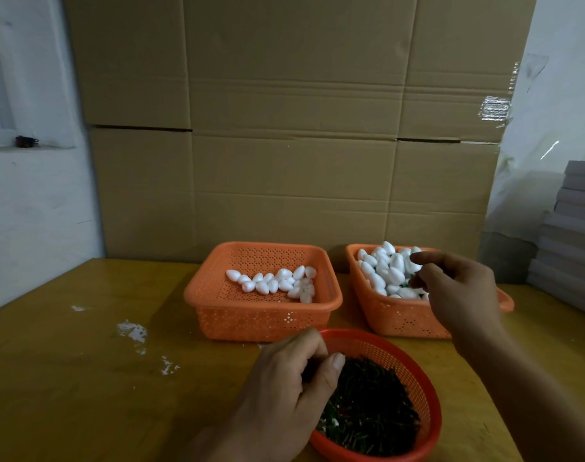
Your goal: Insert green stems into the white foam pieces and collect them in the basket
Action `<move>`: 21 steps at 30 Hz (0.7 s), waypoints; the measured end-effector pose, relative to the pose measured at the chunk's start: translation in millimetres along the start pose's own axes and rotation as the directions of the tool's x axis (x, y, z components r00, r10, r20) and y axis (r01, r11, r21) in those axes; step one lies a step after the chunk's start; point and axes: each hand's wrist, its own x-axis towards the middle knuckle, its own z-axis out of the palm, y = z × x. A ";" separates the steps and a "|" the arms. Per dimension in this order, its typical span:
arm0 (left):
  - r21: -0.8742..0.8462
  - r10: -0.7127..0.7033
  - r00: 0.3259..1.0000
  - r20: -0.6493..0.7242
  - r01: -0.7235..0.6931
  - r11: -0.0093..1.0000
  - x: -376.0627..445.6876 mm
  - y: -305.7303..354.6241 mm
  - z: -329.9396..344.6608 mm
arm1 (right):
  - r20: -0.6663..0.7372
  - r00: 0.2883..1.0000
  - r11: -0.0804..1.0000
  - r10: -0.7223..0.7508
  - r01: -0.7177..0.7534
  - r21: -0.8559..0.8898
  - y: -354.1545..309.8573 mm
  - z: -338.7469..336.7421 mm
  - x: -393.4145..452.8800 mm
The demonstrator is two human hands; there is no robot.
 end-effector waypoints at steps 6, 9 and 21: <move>0.067 -0.094 0.990 -0.106 0.102 0.993 1.9 -4.4 -2.4 | 0.246 0.969 0.999 -0.039 0.032 0.032 -4.1 0.7 -50.2; 0.088 -0.174 0.981 -0.086 0.181 0.980 8.3 -7.2 -8.2 | 0.432 0.900 0.996 -0.050 0.079 -0.049 2.4 -0.2 -60.8; 0.384 -0.432 0.892 0.134 0.356 0.852 135.3 -61.8 -40.1 | 0.806 0.574 0.777 -0.145 0.570 -0.267 -0.6 -6.8 -63.8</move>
